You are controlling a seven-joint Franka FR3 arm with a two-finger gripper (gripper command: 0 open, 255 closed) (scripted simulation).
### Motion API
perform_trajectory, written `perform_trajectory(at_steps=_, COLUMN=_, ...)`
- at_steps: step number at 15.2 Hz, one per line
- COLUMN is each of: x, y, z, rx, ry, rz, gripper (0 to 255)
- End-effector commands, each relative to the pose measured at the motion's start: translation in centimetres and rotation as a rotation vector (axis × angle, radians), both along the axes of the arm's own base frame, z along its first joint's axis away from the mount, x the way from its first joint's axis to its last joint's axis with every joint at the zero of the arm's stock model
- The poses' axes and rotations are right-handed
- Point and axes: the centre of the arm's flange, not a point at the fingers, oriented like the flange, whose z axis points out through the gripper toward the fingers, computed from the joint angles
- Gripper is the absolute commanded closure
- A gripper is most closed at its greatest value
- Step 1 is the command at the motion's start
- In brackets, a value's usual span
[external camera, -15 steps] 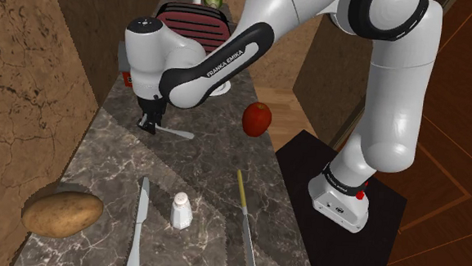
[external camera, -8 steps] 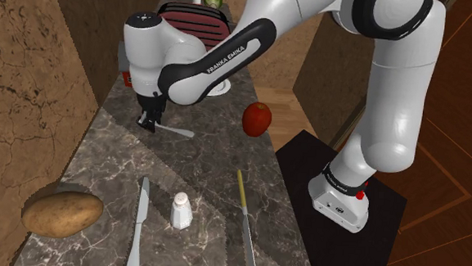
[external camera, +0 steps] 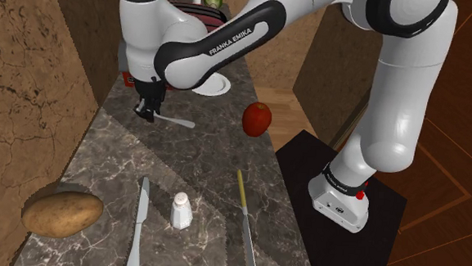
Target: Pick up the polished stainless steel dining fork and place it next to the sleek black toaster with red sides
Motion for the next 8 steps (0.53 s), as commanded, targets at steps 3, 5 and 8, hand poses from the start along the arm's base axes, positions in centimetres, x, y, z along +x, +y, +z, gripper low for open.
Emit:
perform_trajectory(at_steps=3, x=0.0, y=0.1, z=2.1, rx=0.000, ry=0.000, rz=0.000, gripper=255)
perform_trajectory(at_steps=5, x=0.0, y=0.1, z=3.2, rx=0.000, ry=0.000, rz=0.000, gripper=255)
perform_trajectory(at_steps=8, x=0.0, y=0.1, z=4.8, rx=0.000, ry=0.000, rz=0.000, gripper=255)
